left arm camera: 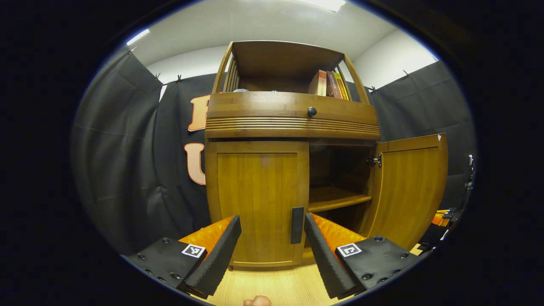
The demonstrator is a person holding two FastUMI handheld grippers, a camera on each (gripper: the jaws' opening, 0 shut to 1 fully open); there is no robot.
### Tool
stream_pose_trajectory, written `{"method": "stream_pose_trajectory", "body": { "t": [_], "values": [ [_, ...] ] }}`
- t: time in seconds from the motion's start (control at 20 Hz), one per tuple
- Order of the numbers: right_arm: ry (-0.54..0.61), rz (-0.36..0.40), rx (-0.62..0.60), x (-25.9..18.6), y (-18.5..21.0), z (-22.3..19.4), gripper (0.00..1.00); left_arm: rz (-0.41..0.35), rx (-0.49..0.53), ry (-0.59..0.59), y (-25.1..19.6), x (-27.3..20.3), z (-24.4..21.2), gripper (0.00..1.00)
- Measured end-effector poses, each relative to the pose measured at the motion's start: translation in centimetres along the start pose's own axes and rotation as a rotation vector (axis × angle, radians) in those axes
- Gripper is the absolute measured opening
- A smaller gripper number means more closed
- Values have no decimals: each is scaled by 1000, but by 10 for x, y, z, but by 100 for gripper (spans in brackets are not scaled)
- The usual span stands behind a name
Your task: Open the right door of the double-door shoe cabinet with the right hand, and open the left door with the left hand.
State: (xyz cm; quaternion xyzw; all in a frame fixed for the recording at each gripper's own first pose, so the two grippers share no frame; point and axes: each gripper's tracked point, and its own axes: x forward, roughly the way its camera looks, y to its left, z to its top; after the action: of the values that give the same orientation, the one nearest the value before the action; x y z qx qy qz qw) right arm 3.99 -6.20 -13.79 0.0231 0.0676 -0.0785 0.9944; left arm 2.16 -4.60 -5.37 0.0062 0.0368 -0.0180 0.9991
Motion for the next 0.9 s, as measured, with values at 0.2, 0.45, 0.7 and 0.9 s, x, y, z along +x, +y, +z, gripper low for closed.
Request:
{"method": "stream_pose_trajectory", "body": {
  "t": [0.2,0.45,0.7,0.9],
  "values": [
    [-35,-18,-11,-10,-6,12,20,-1,-13,14,-1,19,-12,95],
    [-52,-21,-15,-15,-5,14,6,18,-1,15,-6,46,-28,95],
    [-78,-38,-31,-19,-6,23,31,12,33,13,-22,77,-49,95],
    [-85,-28,-24,-21,-3,27,41,6,35,10,-33,94,-65,95]
  ]
}}
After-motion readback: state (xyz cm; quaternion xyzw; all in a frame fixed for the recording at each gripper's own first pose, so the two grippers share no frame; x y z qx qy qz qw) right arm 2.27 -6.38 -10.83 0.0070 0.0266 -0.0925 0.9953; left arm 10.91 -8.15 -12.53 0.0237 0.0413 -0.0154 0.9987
